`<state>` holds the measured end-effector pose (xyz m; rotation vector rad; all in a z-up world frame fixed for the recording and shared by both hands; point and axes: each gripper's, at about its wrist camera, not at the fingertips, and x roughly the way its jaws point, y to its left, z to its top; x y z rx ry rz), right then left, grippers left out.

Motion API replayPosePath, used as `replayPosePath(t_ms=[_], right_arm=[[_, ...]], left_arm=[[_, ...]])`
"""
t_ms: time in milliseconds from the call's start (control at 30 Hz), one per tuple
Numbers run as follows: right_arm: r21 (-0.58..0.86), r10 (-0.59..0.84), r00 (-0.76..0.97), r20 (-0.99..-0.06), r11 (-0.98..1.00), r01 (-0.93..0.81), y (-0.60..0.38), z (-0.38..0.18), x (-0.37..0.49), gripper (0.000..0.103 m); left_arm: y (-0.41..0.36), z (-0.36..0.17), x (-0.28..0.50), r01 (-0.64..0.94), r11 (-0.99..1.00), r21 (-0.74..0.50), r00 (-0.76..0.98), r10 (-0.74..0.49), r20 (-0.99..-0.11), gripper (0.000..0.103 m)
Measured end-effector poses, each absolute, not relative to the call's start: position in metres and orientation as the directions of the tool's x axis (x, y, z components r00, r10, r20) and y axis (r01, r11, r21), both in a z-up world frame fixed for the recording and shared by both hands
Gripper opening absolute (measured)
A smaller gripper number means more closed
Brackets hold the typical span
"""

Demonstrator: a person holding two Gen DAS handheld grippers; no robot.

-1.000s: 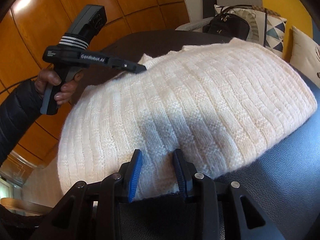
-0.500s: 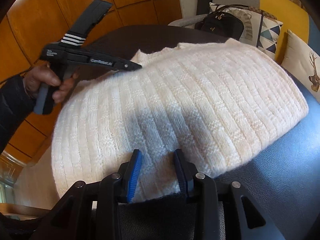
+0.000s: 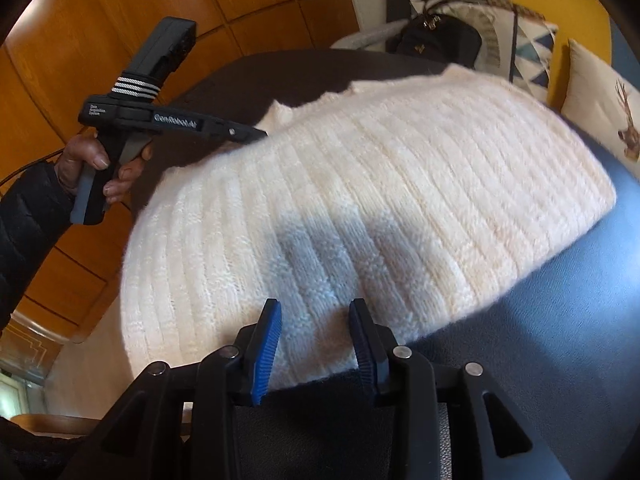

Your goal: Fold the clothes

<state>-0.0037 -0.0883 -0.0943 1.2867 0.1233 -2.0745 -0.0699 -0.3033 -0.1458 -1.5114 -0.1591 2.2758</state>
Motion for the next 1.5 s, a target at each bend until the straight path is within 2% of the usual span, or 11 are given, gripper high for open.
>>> replayPosePath(t_ms=[300,400,500,633,833,1033,1133,1233,1300,1333,1500], right_arm=[[0.237,-0.486,-0.282,-0.827,-0.756,0.61,-0.095,-0.098,-0.003,0.039],[0.228,-0.478,-0.281,-0.832,-0.757,0.612,-0.098,-0.099,-0.005,0.04],[0.218,-0.469,-0.281,-0.837,-0.758,0.615,-0.101,-0.099,-0.006,0.04],[0.211,-0.457,-0.291,-0.84,-0.77,0.602,-0.101,-0.097,-0.006,0.039],[0.239,-0.497,-0.345,-0.796,-0.782,0.576,-0.084,-0.074,-0.004,0.04],[0.203,-0.463,-0.325,-0.825,-0.778,0.594,-0.086,-0.082,-0.001,0.043],[0.142,-0.419,-0.324,-0.848,-0.769,0.623,-0.1,-0.094,-0.003,0.043],[0.056,-0.378,-0.351,-0.857,-0.744,0.665,-0.113,-0.103,0.0,0.056],[-0.033,-0.347,-0.392,-0.852,-0.712,0.701,-0.122,-0.106,0.008,0.056],[-0.058,-0.329,-0.395,-0.857,-0.701,0.711,-0.125,-0.106,0.009,0.055],[-0.069,-0.314,-0.391,-0.865,-0.696,0.714,-0.133,-0.099,0.002,0.01]], left_arm=[[-0.304,-0.151,-0.075,-0.309,-0.853,-0.422,-0.266,0.503,-0.822,0.034],[-0.301,-0.148,-0.073,-0.33,-0.843,-0.425,-0.275,0.517,-0.811,0.028],[-0.293,-0.145,-0.072,-0.346,-0.868,-0.355,-0.32,0.465,-0.826,0.004],[-0.288,-0.134,-0.063,-0.357,-0.884,-0.302,-0.375,0.432,-0.82,0.001],[-0.289,-0.112,-0.05,-0.356,-0.901,-0.246,-0.458,0.398,-0.795,0.001],[-0.301,-0.146,-0.071,-0.281,-0.91,-0.304,-0.331,0.389,-0.86,0.011],[-0.309,-0.154,-0.075,-0.248,-0.884,-0.397,-0.306,0.461,-0.833,0.025],[-0.311,-0.156,-0.074,-0.235,-0.87,-0.434,-0.296,0.489,-0.82,0.027],[-0.305,-0.151,-0.07,-0.265,-0.879,-0.396,-0.319,0.467,-0.825,0.022],[-0.301,-0.148,-0.066,-0.281,-0.887,-0.367,-0.34,0.45,-0.826,0.006],[-0.291,-0.12,-0.05,-0.325,-0.907,-0.266,-0.466,0.399,-0.79,0.001]])
